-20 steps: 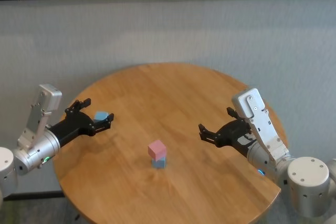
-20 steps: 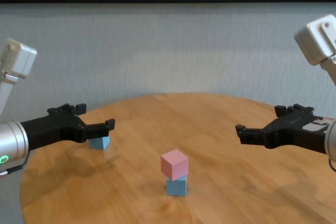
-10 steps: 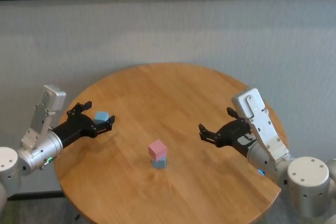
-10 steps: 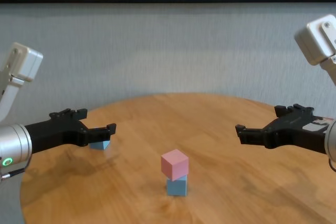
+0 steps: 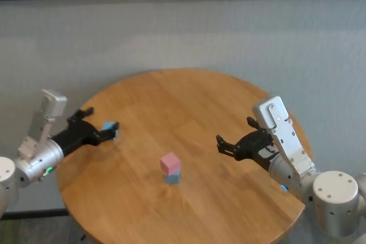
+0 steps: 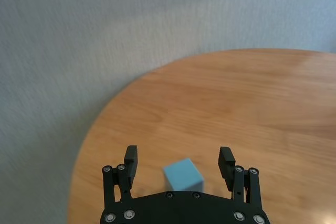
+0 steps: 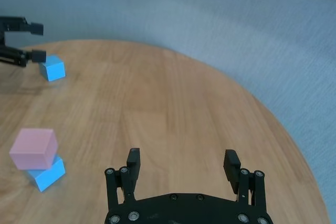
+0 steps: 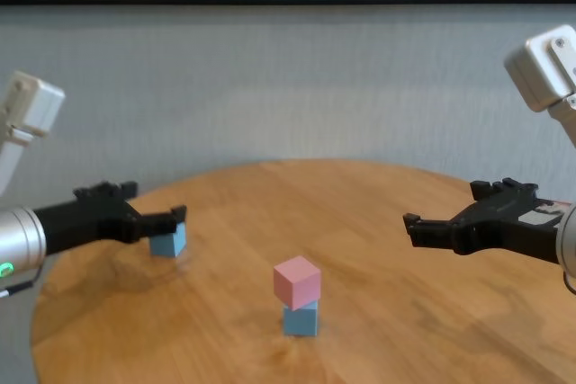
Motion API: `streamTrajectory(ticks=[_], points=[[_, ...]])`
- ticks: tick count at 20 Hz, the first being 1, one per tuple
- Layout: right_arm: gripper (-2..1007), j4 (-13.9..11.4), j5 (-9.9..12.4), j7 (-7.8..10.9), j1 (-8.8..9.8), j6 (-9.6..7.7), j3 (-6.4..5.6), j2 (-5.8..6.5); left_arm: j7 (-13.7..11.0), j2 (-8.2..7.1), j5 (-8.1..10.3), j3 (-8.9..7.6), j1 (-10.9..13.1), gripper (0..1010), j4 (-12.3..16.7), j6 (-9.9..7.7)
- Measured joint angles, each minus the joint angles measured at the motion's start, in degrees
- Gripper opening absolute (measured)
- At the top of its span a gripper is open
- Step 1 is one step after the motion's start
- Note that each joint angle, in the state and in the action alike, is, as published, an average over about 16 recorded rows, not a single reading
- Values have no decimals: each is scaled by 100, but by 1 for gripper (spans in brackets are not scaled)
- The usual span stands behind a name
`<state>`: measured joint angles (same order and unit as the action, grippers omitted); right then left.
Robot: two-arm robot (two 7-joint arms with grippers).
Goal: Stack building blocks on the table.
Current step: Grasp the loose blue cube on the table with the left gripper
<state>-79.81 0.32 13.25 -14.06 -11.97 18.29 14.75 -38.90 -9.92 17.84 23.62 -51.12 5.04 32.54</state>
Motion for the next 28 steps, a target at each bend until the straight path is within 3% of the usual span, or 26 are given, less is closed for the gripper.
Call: streamTrajectory(ticks=[4, 7, 23, 28], points=[[1005, 0, 0, 0, 0, 0, 0, 0, -58, 78, 104, 100, -231, 1000, -466, 219], [1005, 0, 0, 0, 0, 0, 0, 0, -65, 101, 155, 148, -298, 1000, -601, 285], [1005, -1, 0, 0, 0, 0, -1, 0, 409, 180, -89, -133, 99, 1000, 258, -460], [1005, 0, 0, 0, 0, 0, -1, 1, 433, 121, -158, -193, 225, 1000, 493, -561]])
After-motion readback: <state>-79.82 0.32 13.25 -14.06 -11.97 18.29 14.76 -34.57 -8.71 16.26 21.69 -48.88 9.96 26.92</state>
